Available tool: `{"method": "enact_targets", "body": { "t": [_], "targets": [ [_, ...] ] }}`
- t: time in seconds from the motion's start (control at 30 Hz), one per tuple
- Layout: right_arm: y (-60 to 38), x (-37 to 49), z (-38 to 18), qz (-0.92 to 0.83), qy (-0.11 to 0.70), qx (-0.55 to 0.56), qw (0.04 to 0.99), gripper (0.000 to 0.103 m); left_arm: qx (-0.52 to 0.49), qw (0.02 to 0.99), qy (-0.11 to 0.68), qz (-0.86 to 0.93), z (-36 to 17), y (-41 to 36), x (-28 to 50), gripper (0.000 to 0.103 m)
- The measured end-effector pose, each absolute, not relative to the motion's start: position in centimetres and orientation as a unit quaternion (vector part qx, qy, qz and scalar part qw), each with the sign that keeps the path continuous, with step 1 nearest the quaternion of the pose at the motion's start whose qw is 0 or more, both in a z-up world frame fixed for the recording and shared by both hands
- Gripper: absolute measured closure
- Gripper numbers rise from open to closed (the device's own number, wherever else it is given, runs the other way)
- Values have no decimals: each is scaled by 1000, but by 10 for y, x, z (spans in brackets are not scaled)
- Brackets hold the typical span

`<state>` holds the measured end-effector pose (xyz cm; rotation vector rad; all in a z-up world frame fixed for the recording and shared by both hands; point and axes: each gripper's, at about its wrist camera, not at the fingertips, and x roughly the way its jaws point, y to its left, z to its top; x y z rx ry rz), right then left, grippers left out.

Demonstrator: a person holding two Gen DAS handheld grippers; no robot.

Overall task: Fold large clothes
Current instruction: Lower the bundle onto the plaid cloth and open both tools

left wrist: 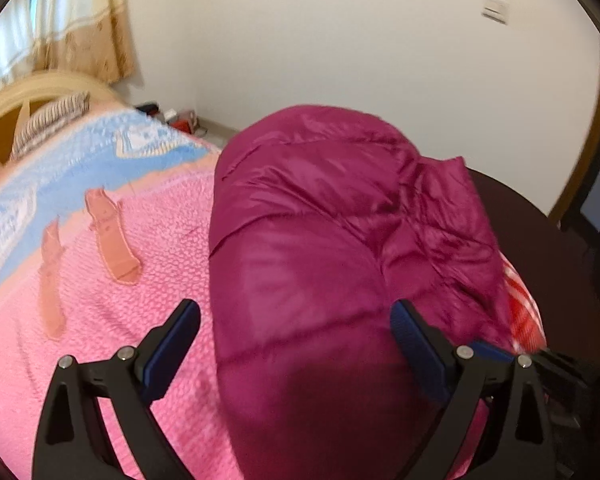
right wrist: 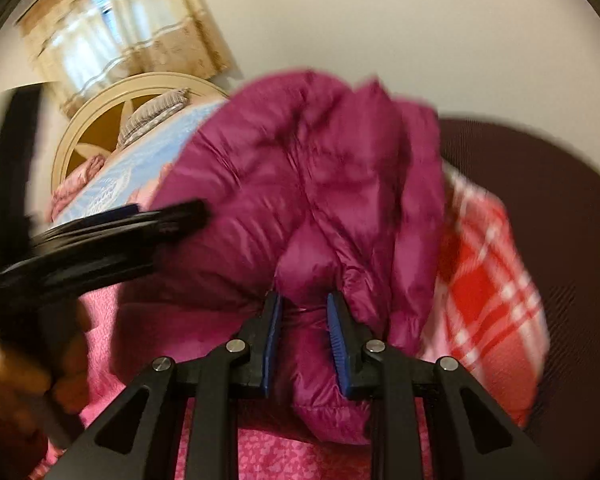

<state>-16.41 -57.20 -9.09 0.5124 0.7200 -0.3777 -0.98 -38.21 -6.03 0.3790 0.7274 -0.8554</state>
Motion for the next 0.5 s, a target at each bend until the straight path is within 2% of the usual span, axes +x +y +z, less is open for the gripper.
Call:
{"method": "enact_targets", "body": {
  "t": [0.23, 0.5],
  "targets": [
    [-569, -156, -103, -191, 352, 237, 885, 81, 212, 828, 319, -410, -61, -366, -34, 5],
    [-552, -155, -97, -207, 353, 238, 881, 80, 207, 815, 362, -403, -93, -363, -30, 2]
  ]
}}
